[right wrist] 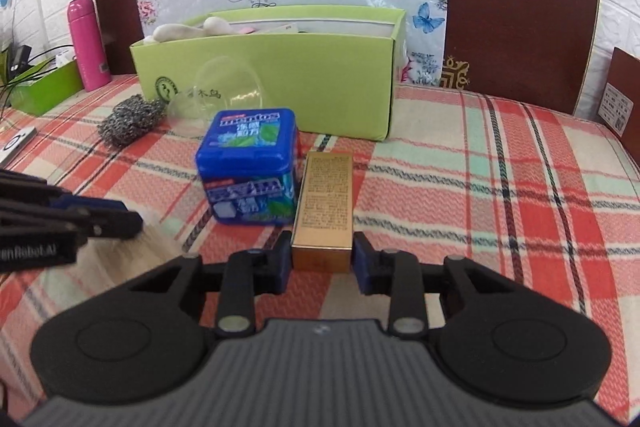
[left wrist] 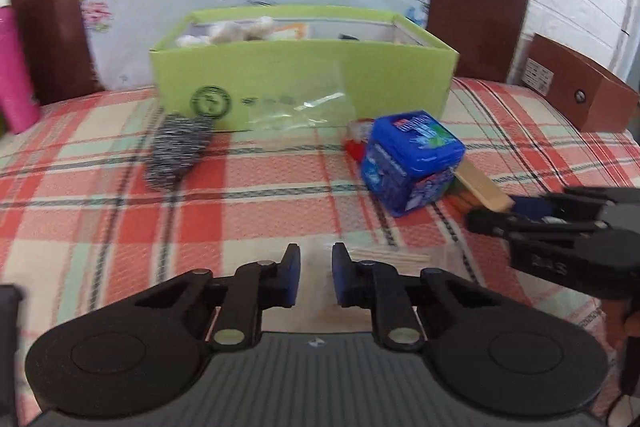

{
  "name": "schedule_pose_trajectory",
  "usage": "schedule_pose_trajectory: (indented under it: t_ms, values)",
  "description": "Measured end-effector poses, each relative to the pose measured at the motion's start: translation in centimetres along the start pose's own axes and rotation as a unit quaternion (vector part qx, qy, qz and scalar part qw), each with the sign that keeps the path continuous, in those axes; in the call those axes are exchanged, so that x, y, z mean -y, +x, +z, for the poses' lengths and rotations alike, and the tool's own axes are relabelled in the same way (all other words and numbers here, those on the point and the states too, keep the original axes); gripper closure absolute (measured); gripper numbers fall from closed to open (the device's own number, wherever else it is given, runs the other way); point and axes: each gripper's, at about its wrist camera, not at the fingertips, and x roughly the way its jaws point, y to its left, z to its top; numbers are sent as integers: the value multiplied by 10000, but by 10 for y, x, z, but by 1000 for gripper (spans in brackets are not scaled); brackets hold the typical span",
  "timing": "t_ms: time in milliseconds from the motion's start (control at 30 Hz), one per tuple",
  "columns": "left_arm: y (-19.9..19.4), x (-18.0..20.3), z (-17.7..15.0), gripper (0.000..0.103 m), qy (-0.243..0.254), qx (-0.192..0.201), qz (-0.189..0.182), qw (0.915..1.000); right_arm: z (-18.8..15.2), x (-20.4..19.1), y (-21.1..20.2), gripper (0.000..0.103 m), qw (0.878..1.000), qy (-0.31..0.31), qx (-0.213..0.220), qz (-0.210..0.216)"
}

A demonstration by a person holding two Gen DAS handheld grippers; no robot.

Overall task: Organize objects
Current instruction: 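Grasp the toothpick bag with the left gripper while right grasps gold box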

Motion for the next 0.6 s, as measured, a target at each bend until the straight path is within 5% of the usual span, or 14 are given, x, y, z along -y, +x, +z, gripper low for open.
schedule_pose_trajectory:
  t_ms: [33, 100, 233, 333, 467, 600]
  values:
    - [-8, -2, -2, 70, -89, 8, 103, 9999, -4, 0, -8, 73, 10000, -66, -21, 15]
    - [-24, -8, -7, 40, -434, 6, 45, 9990, -14, 2, -22, 73, 9998, -170, -87, 89]
    - [-26, -9, -21, 39, -1110, -329, -718, 9907, -28, -4, -40, 73, 9989, -329, -124, 316]
    - [-6, 3, -23, 38, -1234, -607, -429, 9896, -37, -24, -48, 73, 9953, -711, -180, 635]
    - [8, 8, -13, 31, -1487, -442, -325, 9874, -50, -41, -68, 73, 9898, -964, -185, 1036]
    - [26, 21, -3, 32, -1036, -254, -28, 9943, -56, -36, -78, 73, 9918, -818, -222, 953]
